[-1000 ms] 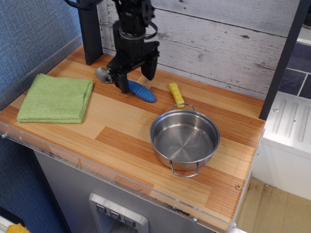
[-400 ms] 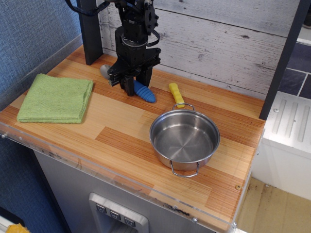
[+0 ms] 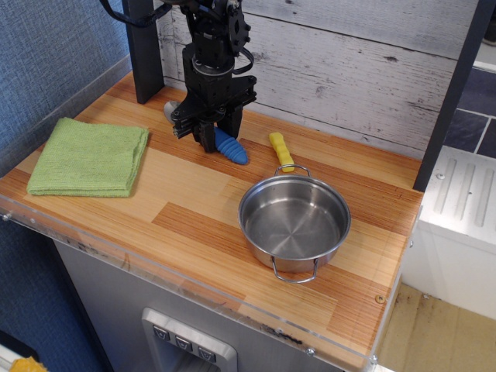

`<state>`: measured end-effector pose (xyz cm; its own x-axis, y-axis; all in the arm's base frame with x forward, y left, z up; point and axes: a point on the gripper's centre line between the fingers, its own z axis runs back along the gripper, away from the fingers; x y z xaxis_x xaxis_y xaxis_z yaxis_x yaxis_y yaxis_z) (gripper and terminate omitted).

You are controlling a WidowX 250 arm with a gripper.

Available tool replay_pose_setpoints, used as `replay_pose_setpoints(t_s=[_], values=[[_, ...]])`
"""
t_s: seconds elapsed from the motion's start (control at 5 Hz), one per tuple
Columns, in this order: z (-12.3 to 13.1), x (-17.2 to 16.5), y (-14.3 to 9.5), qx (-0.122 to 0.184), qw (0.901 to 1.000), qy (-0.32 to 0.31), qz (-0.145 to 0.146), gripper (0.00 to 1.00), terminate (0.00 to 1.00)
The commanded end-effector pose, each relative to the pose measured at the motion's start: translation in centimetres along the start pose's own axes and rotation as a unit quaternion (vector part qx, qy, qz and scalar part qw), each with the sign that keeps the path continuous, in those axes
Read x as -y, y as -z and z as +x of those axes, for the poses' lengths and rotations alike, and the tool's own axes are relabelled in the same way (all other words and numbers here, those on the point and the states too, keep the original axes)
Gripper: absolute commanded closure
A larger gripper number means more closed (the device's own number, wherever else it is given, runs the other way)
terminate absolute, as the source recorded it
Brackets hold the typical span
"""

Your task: Place the blue spoon onto the green cloth.

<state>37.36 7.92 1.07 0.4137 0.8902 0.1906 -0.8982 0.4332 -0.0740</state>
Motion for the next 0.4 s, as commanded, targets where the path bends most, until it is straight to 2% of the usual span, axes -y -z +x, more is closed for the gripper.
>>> replay_pose_setpoints(t_s=[0.0, 0.2], values=[[1.8, 0.8, -5.4, 0.049, 0.9977, 0.025, -0.041, 1.0, 0.0], [1.5, -0.6, -8.1, 0.071, 0.9963, 0.03, -0.037, 1.0, 0.0]])
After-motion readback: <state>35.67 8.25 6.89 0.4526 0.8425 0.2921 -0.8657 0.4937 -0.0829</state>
